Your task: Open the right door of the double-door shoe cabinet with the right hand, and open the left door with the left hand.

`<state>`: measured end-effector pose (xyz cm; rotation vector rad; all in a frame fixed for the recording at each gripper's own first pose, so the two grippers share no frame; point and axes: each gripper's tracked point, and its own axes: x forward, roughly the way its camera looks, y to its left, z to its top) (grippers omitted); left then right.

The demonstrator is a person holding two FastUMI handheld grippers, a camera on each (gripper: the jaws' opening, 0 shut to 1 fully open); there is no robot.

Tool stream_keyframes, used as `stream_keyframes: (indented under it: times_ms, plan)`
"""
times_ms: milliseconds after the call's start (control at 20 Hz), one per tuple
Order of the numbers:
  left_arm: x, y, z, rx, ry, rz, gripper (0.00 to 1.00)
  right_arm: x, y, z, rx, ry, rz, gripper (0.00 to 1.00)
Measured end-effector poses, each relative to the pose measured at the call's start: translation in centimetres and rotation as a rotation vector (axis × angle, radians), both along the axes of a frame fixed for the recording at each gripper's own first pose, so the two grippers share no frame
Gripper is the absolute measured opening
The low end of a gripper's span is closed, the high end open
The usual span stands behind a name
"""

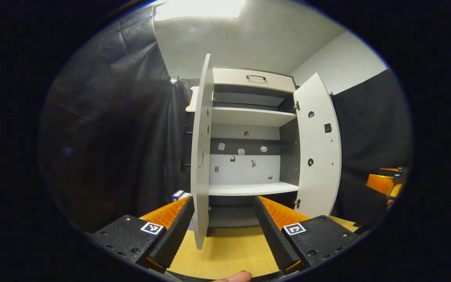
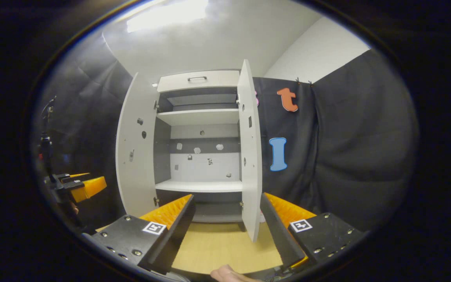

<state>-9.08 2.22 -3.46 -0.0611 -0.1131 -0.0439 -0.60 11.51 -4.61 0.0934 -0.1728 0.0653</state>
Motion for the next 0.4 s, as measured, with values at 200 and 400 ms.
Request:
stream_keyframes:
  times_ms: [200, 400]
  plan:
    - [0.16, -0.11, -0.06, 0.001, 0.003, -0.002, 0.95, 0.02, -0.71, 0.09, 0.0, 0.002, -0.01, 0.99]
    - [0.22, -0.05, -0.08, 0.016, 0.006, 0.006, 0.95, 0.03, -0.75, 0.02, -0.013, 0.009, -0.004, 0.99]
